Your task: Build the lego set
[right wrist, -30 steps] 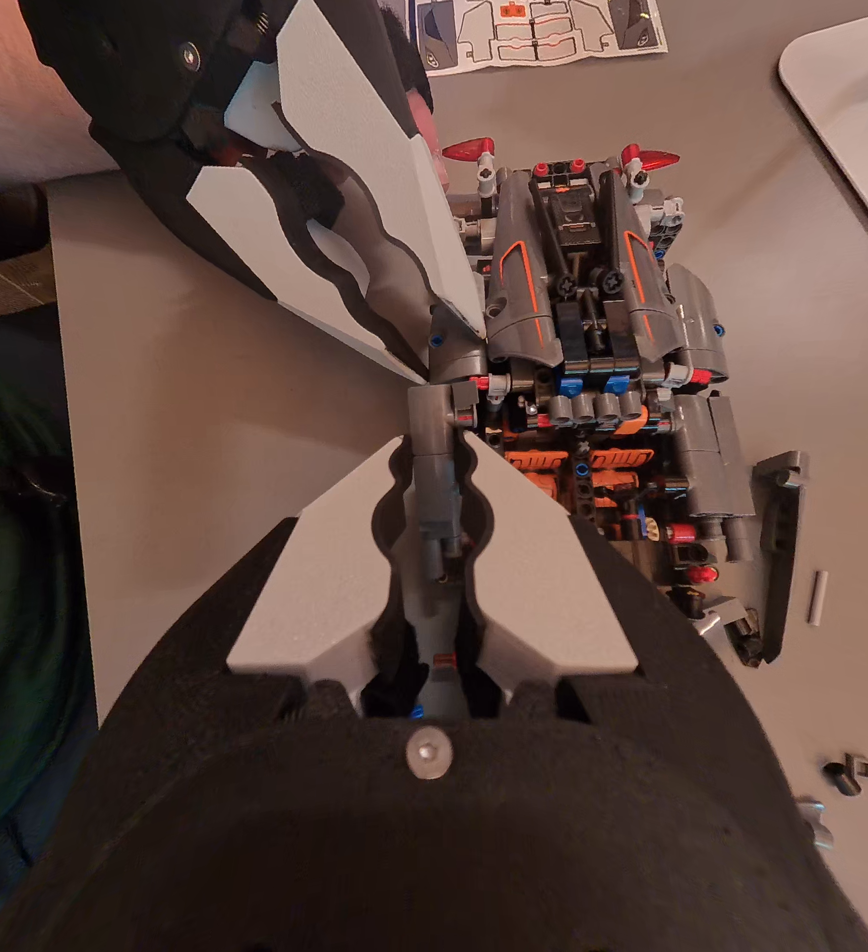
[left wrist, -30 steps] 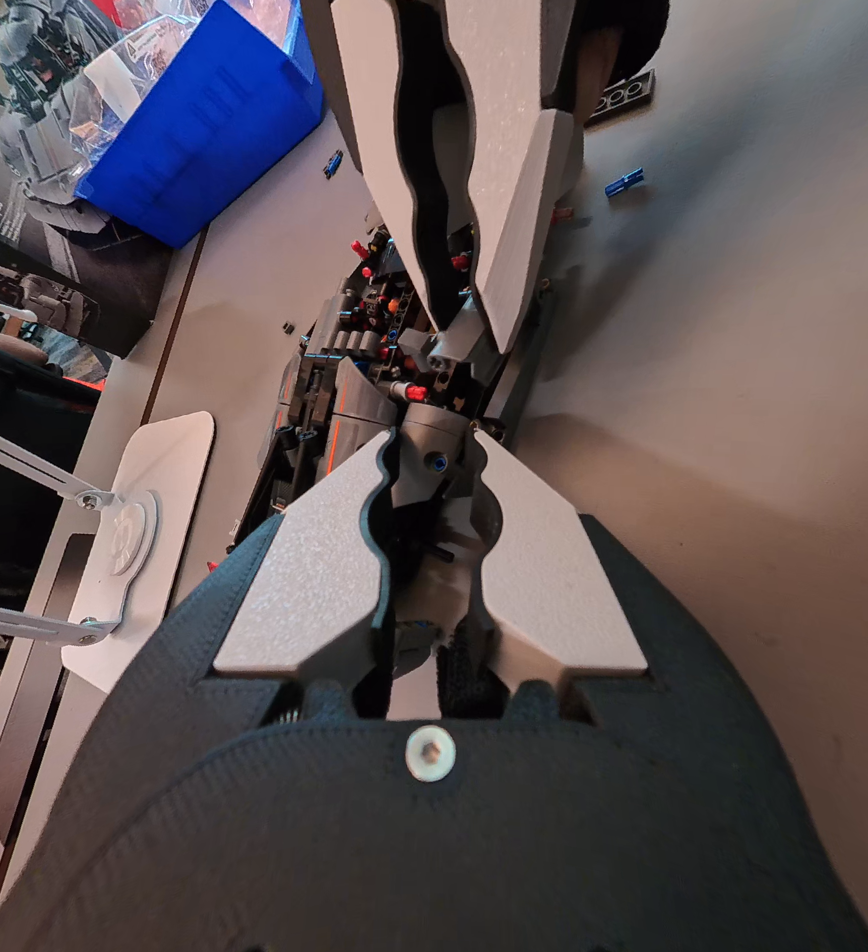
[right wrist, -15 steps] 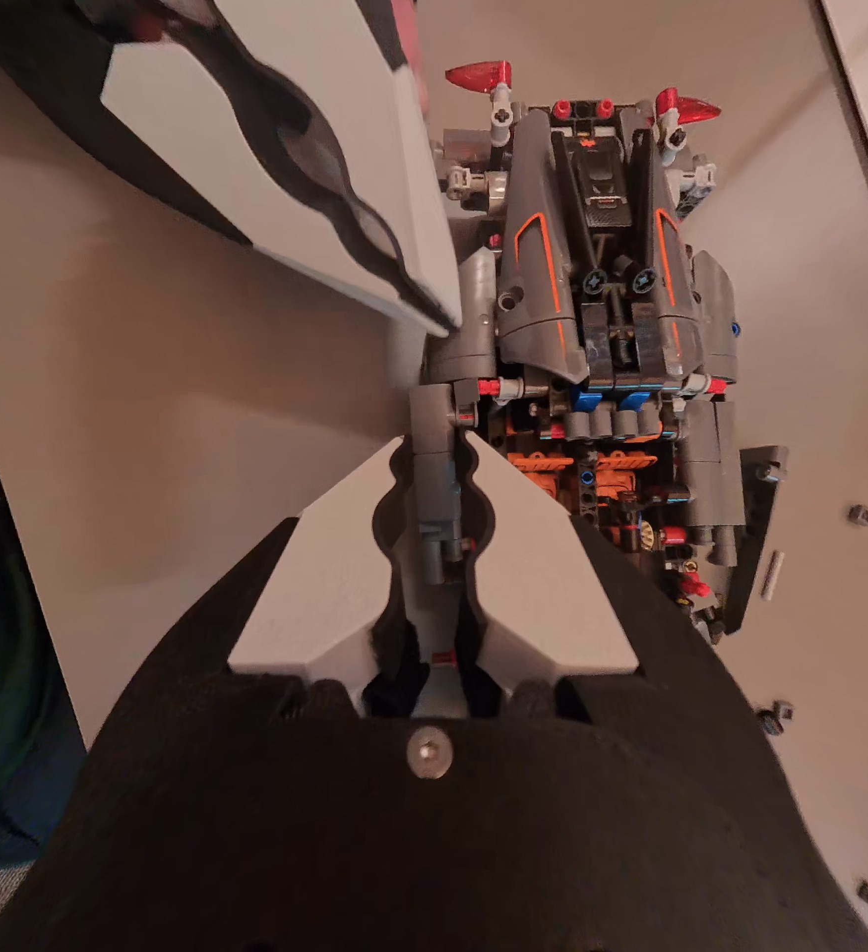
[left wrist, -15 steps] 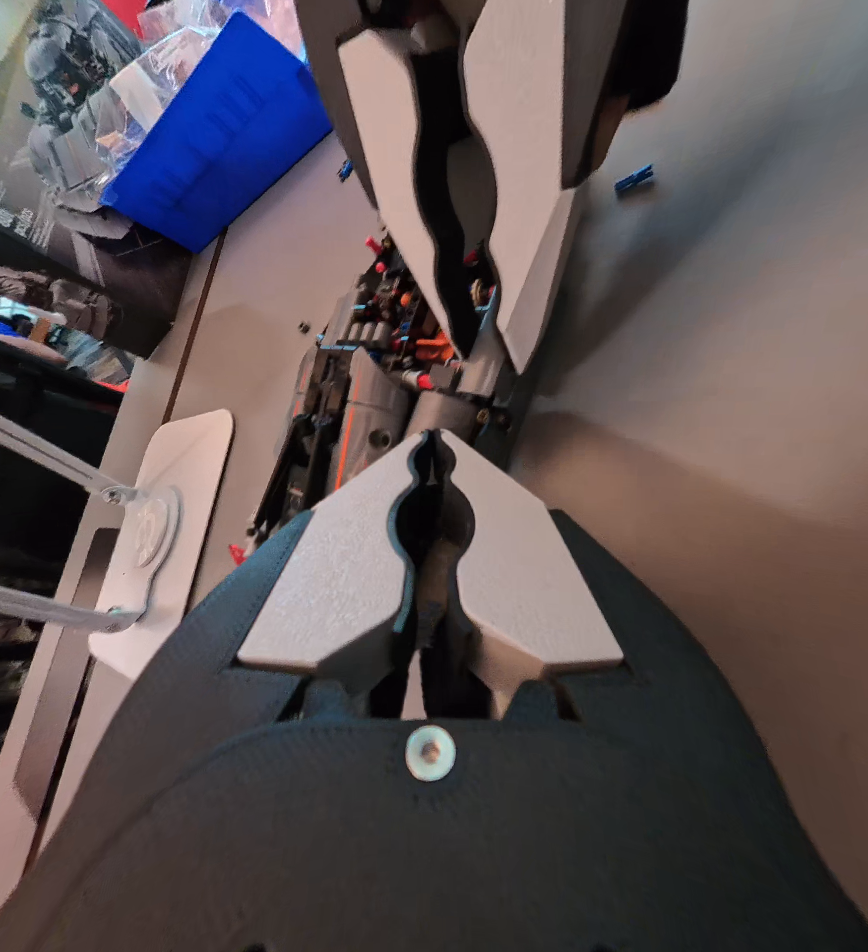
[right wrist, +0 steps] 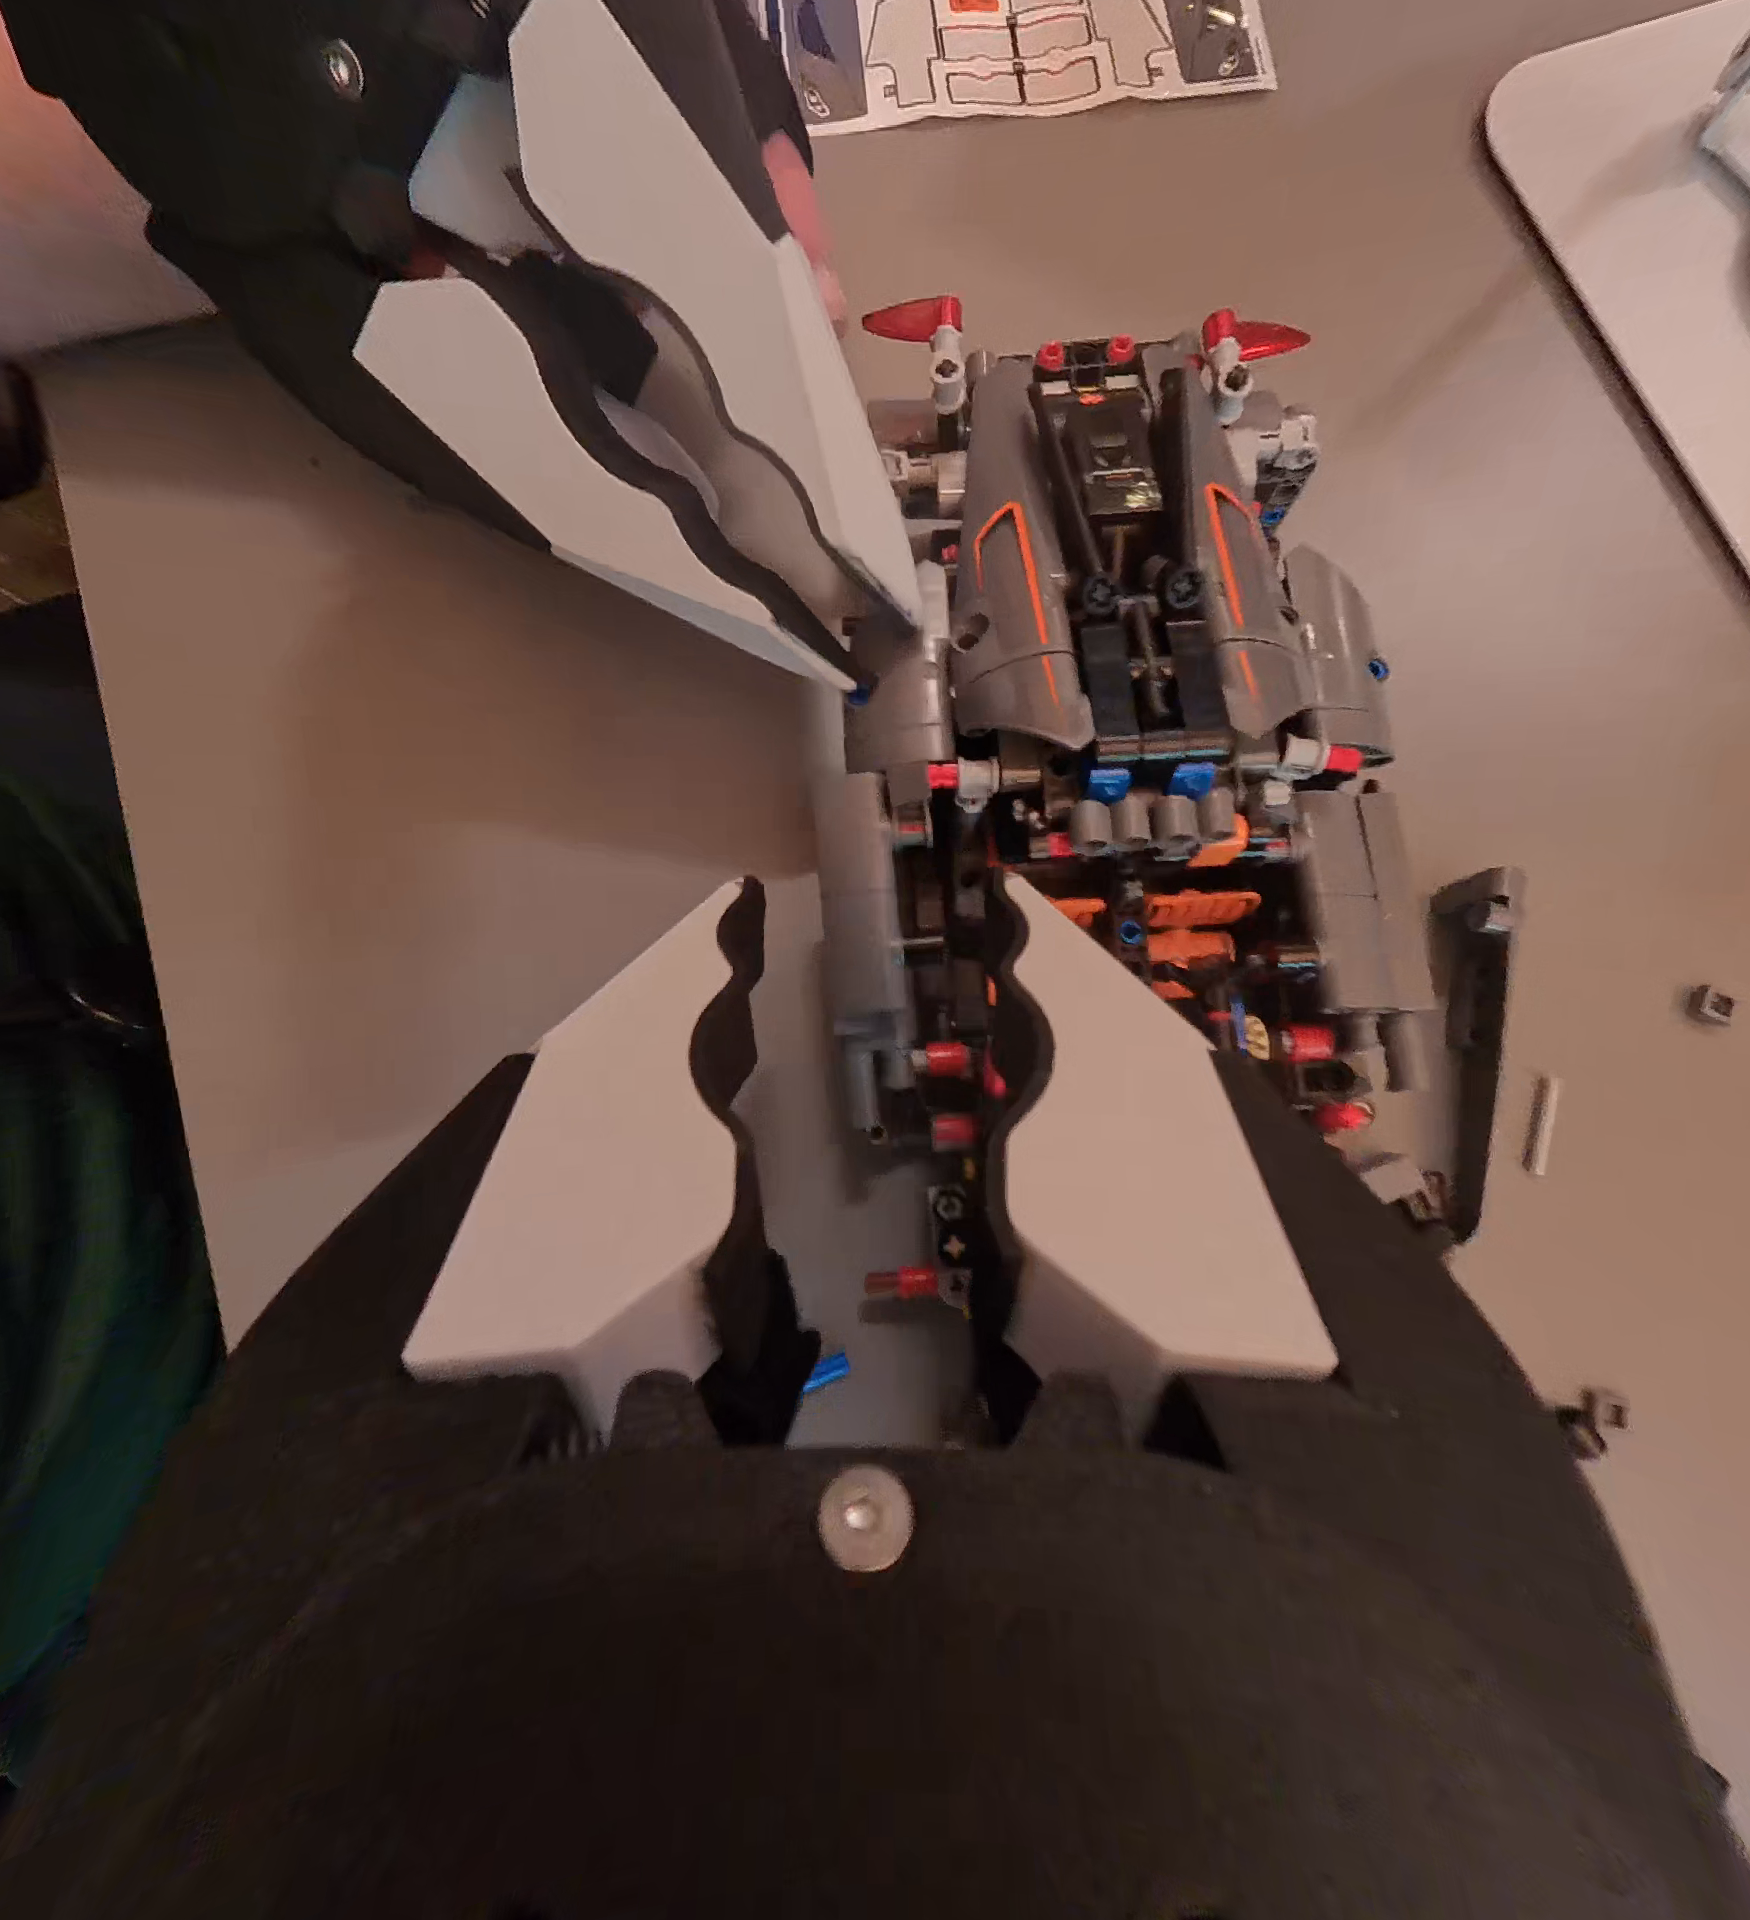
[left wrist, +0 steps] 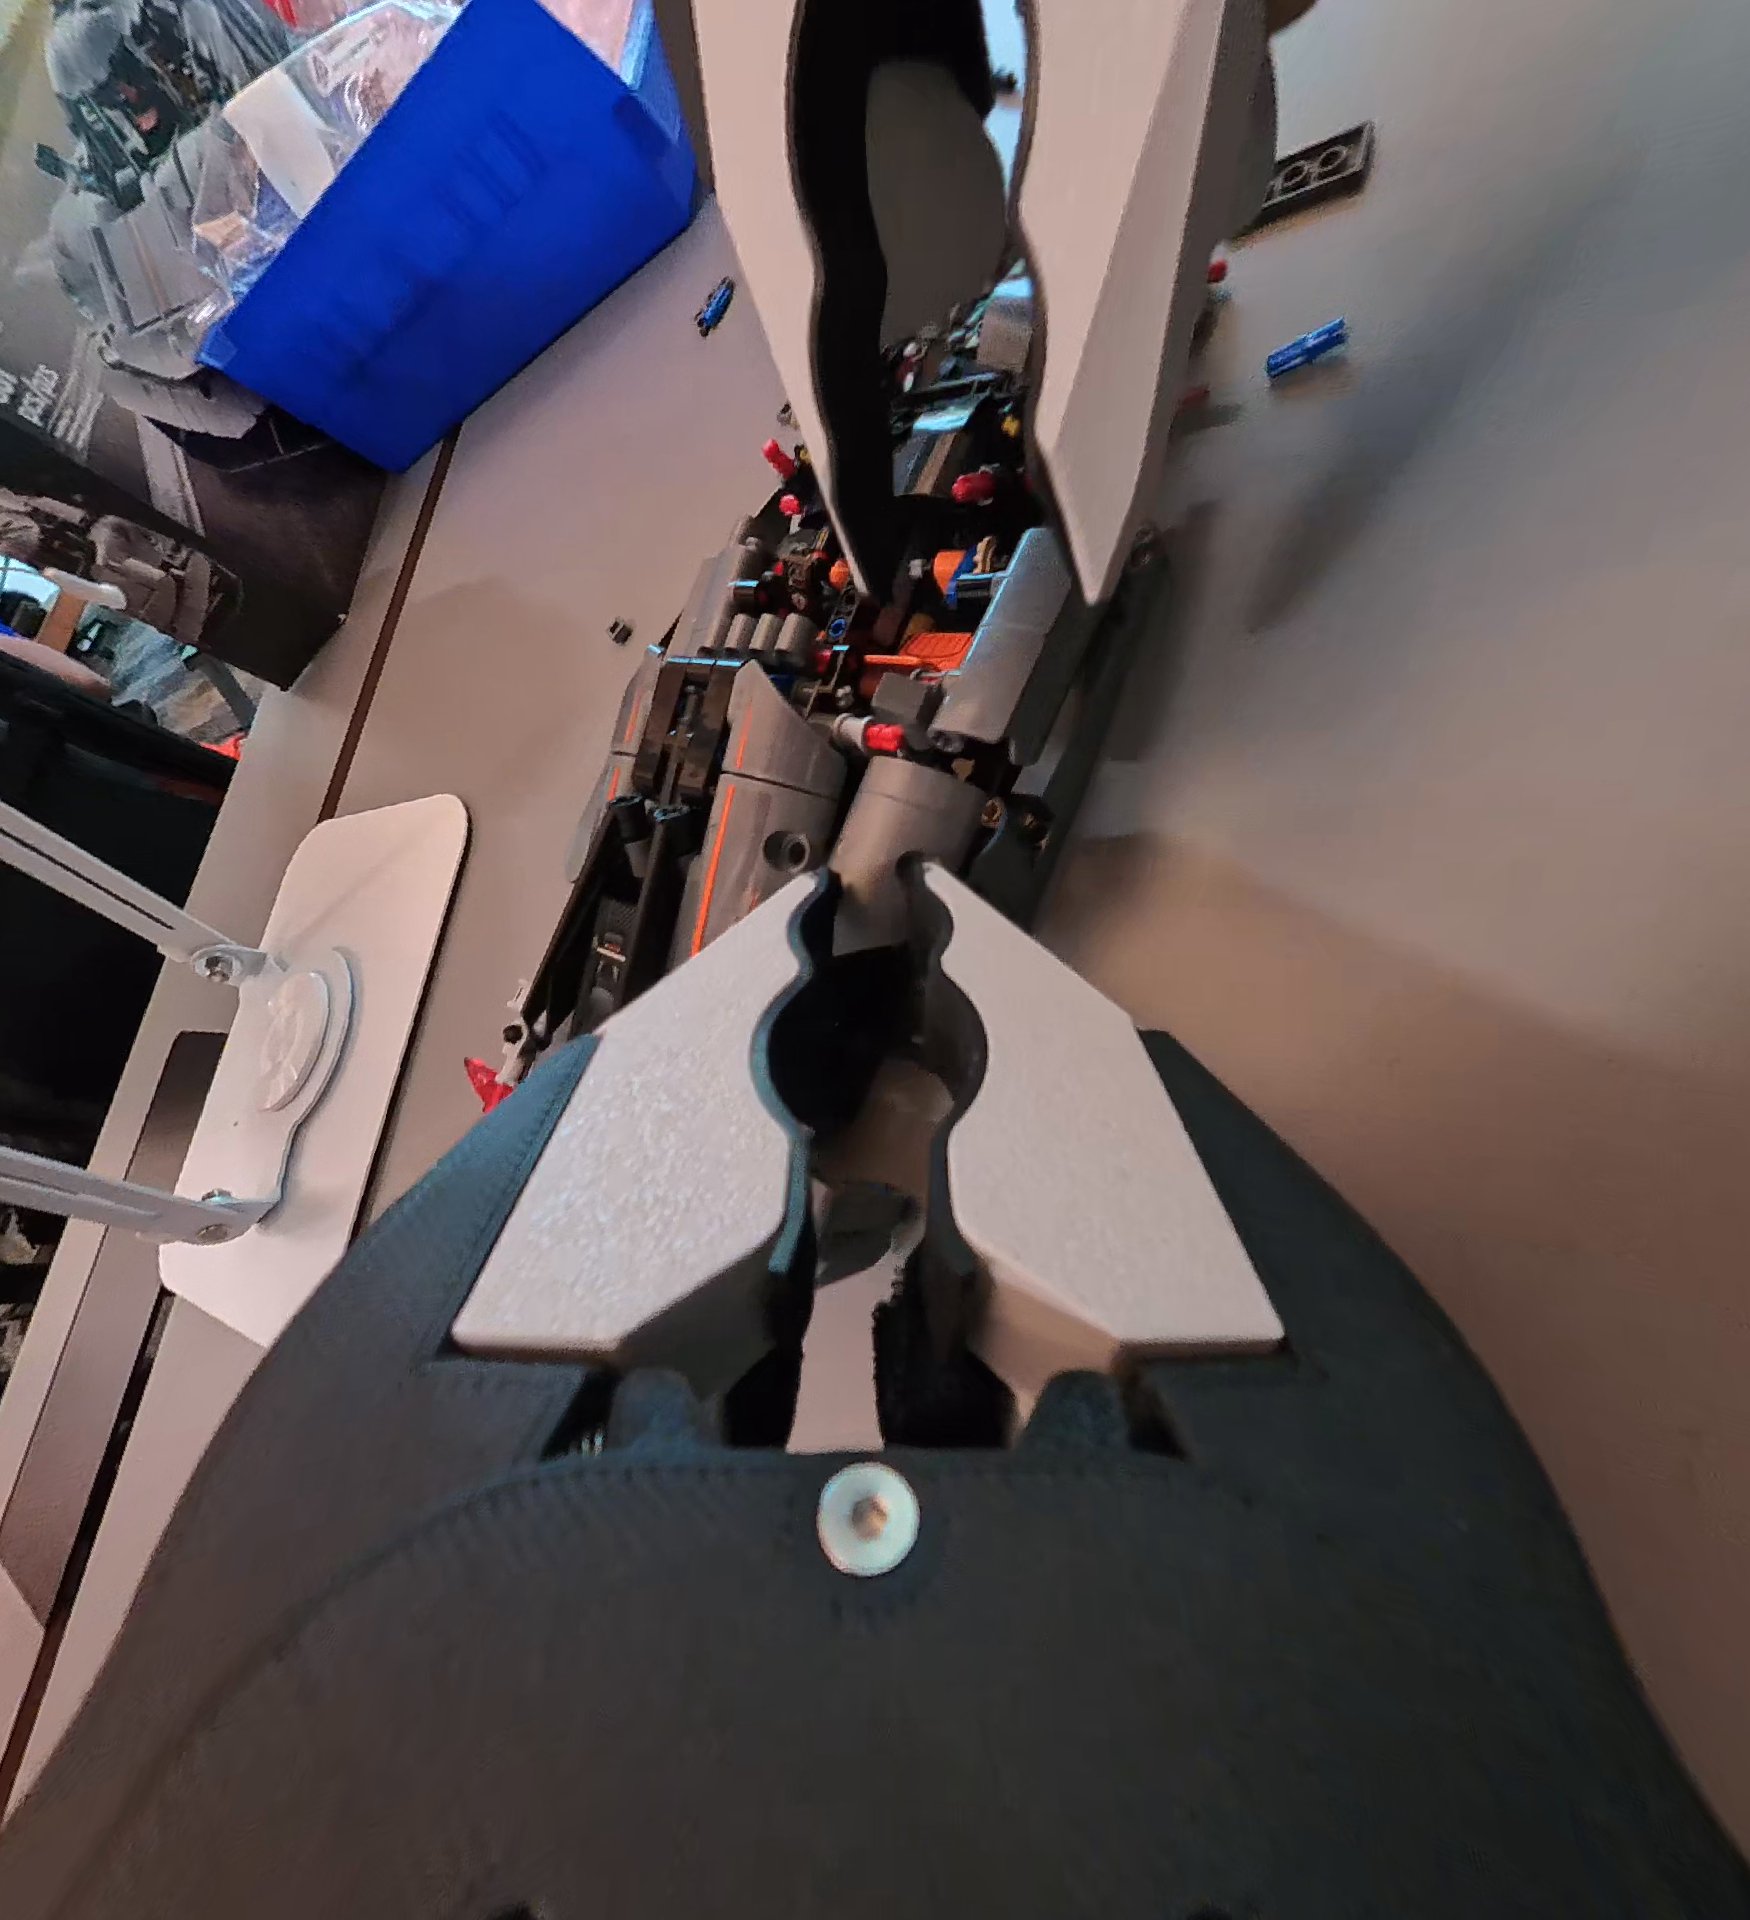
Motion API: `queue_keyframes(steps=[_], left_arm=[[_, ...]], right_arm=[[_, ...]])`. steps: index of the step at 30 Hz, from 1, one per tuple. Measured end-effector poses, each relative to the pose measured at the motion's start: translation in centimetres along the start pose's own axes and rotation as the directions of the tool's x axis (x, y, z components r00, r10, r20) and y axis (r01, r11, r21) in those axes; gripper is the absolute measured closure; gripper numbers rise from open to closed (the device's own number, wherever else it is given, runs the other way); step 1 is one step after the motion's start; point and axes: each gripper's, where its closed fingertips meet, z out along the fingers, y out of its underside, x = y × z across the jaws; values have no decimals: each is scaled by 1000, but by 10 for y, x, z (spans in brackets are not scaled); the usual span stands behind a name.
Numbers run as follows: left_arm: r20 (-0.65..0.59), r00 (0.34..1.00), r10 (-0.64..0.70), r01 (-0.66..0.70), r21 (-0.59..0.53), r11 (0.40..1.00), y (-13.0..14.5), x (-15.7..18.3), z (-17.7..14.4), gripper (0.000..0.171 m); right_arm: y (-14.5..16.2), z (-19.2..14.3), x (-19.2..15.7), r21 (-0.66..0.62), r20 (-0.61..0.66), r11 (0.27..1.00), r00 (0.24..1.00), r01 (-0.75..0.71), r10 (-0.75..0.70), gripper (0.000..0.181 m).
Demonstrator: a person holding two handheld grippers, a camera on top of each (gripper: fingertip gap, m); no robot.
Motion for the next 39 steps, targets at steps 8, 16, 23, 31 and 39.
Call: queue_keyframes(steps=[8,16,23,31,39], left_arm=[[12,994,-108,109,-64,992,5,-3,-3,151],[31,926,-376,378,-61,924,-14,13,-2,145],[69,834,-547,551,-74,831,-21,32,8,136],[108,828,-550,559,-91,824,-29,39,18,132],[142,818,-558,573,-102,813,-29,37,19,137]], right_arm=[[6,-37,46,155,-22,984,995,-89,94,138],[9,-36,88,128,-32,986,993,-109,114,135],[36,-28,102,25,44,983,983,-180,179,136],[49,-28,97,48,105,974,971,-222,216,141],[54,-28,100,61,154,956,949,-288,276,142]])
